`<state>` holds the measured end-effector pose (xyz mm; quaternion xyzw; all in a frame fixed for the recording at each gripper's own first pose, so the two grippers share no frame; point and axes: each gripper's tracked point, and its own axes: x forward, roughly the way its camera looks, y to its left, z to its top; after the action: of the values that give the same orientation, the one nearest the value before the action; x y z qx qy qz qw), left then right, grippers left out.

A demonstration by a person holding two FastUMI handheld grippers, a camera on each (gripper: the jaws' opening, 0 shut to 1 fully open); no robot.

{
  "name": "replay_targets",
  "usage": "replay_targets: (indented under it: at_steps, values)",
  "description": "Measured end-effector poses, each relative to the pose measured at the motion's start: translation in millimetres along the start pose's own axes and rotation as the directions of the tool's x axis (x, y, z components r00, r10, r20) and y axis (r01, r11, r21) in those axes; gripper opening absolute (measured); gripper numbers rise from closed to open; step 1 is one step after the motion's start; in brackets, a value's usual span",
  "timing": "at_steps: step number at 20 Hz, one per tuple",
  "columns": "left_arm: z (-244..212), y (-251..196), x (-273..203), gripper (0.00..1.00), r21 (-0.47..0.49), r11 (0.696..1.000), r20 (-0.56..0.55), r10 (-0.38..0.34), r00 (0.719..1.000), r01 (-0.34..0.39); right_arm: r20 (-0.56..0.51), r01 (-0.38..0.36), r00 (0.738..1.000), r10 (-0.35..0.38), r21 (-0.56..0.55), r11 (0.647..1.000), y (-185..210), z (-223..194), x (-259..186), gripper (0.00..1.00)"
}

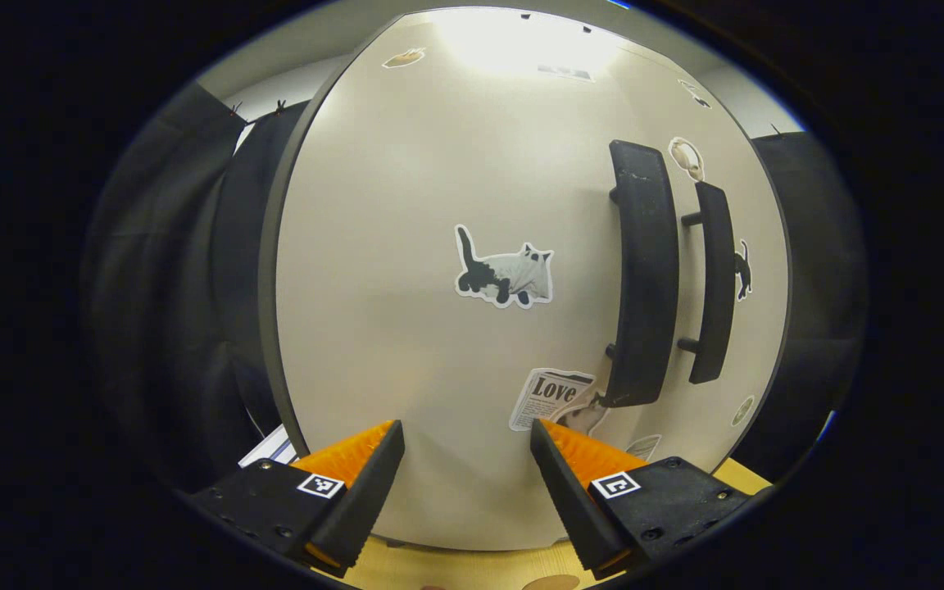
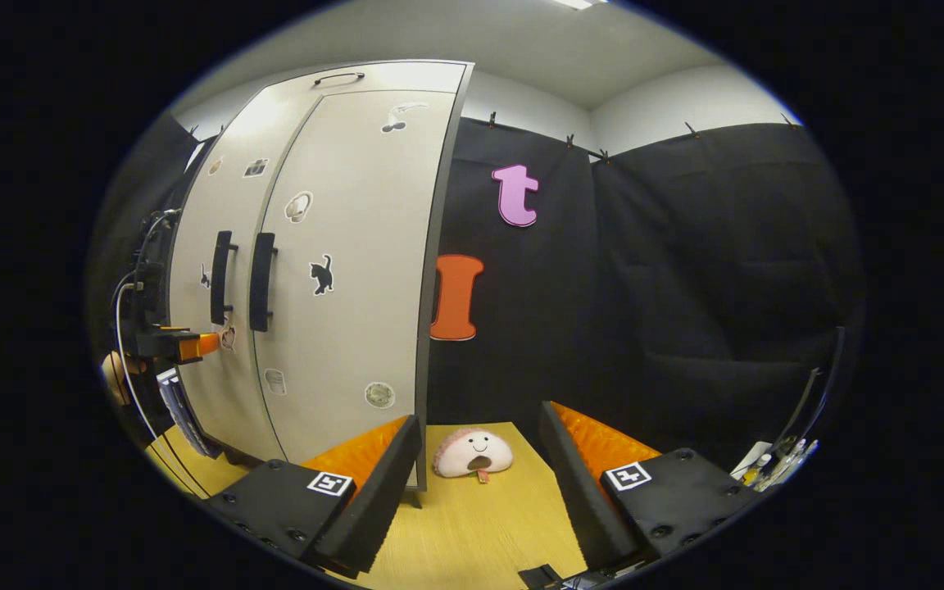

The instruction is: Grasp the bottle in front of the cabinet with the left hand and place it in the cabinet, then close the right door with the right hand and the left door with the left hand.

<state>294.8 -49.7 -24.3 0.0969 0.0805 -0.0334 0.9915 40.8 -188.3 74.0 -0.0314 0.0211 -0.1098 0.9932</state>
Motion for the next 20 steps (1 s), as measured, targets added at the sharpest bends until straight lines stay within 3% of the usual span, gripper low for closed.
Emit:
replay_targets:
  at_steps: [4,9,17,20]
  values:
    - [15.0,-3.2,-24.6,0.93,-0.044,0.999,0.009,-0.012,1.0,0.012,0.016,-0.023,1.0,0.022,0.033,0.999,-2.5,13.0,-7.1,0.96]
    - [54.3,10.4,-113.2,0.95,-0.031,0.999,0.041,-0.04,0.998,0.041,0.049,-0.045,0.998,0.041,0.068,0.997,-10.9,42.7,-27.0,0.96]
    - [115.3,80.9,-244.1,0.95,-0.07,0.995,0.119,0.082,0.989,-0.074,0.112,-0.099,0.99,0.09,0.074,0.992,-24.1,82.1,-66.0,0.95]
    - [133.7,118.8,-286.9,0.95,-0.031,0.986,0.15,0.166,0.975,-0.163,0.127,-0.116,0.986,0.108,0.059,0.992,-31.3,88.6,-77.5,0.96]
